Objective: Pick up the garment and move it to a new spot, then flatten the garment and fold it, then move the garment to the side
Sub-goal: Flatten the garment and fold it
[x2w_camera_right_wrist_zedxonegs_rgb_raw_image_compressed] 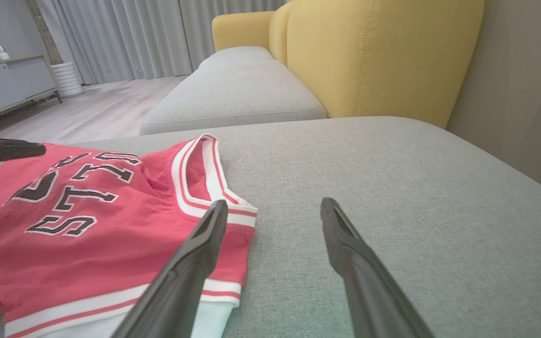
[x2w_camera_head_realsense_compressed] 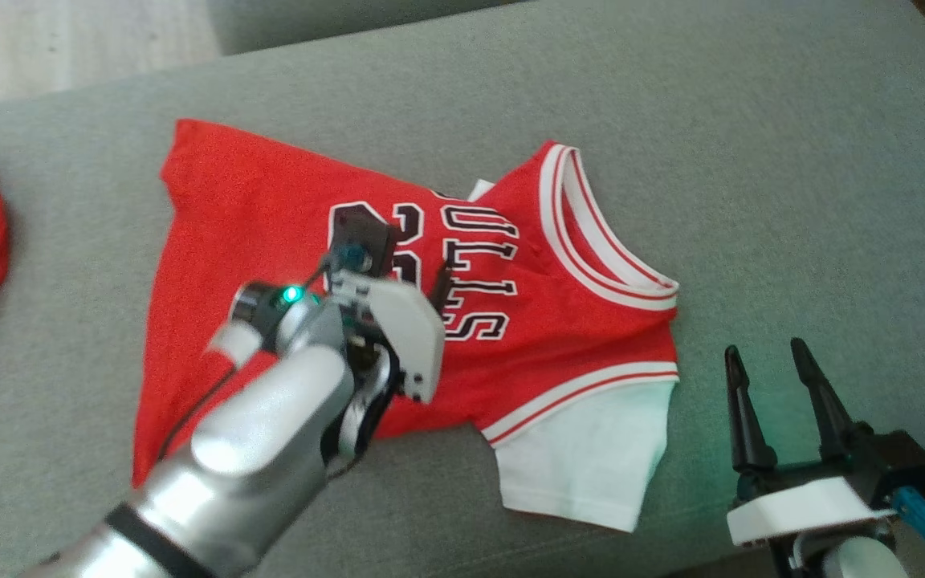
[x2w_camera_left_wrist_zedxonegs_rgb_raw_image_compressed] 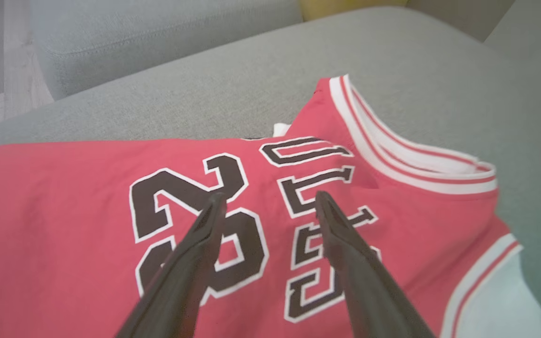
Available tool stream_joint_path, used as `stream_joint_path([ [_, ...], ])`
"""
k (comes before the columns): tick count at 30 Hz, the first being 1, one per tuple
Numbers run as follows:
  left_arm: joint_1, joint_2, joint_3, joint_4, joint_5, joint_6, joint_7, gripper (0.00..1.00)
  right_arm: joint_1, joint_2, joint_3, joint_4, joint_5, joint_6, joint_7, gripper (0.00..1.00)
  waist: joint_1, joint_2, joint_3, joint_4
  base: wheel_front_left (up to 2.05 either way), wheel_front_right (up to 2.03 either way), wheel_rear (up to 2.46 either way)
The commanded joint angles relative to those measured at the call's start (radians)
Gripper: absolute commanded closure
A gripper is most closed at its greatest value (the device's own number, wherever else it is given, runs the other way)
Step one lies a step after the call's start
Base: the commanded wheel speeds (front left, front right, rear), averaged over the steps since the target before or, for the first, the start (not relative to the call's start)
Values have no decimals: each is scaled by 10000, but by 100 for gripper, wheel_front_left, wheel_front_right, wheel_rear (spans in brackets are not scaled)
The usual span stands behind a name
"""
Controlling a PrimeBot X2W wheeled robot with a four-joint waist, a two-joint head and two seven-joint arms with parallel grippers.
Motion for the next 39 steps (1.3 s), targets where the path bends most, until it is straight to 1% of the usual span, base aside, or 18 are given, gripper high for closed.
stream_joint_path([
  [1,-641,47,251,103,102,-89,111,0,-387,-72,249,-277,70,77,-95,0,0,0,247,-244,0,0,0],
  [6,-1551,-291,-173,2131,196,-762,829,0,-584,-72,437,-267,161,77,-95,0,0,0,618,-655,0,0,0],
  [10,-1906,-490,-605,3607,336,-1334,1187,0,-698,-72,665,-208,213,77,-95,0,0,0,761,-979,0,0,0],
  [11,-1929,-550,-712,3935,321,-1545,1313,0,-713,-72,716,-188,218,77,-95,0,0,0,765,-1053,0,0,0],
  [12,-1947,-610,-805,4216,288,-1781,1431,100,-718,-72,755,-164,220,77,-95,0,0,0,766,-1124,0,0,0],
  [13,-1973,-673,-857,4440,244,-1989,1486,100,-716,-72,762,-151,221,77,-95,0,0,0,770,-1180,0,0,0],
  [14,-2038,-726,-874,4616,243,-2105,1403,100,-715,-72,742,-154,226,77,-95,0,0,0,785,-1221,0,0,0],
  [16,-2198,-805,-760,4923,222,-2133,1011,100,-717,-72,703,-165,224,77,-95,0,0,0,811,-1275,0,0,0],
  [18,-2393,-883,-456,5179,116,-1963,426,100,-715,-72,687,-173,215,77,-95,0,0,0,830,-1309,0,0,0],
  [22,-2854,-919,342,5652,-166,-1421,-933,100,-709,-72,701,-187,191,77,-95,0,0,0,839,-1373,0,0,0],
  [29,-3704,-572,1541,6703,-534,-473,-3026,100,-735,-72,850,-181,134,77,-95,0,0,0,855,-1473,0,0,0],
  [31,-3863,-523,1797,6931,-636,-363,-3376,100,-753,-72,906,-157,105,77,-95,0,0,0,822,-1496,0,0,0],
  [34,-3932,-629,2001,7169,-760,-516,-3602,100,-771,-72,932,-126,70,77,-95,0,0,0,796,-1484,0,0,0],
  [35,-3892,-720,2012,7257,-805,-649,-3622,59,-778,-72,919,-115,67,77,-95,0,0,0,776,-1459,0,0,0],
  [36,-3847,-798,1967,7388,-810,-769,-3617,0,-778,-72,906,-103,66,77,-95,0,0,0,748,-1430,0,0,0],
  [39,-3834,-891,1958,7546,-804,-862,-3665,0,-765,-72,893,-87,77,77,-95,0,0,0,688,-1363,0,0,0],
])
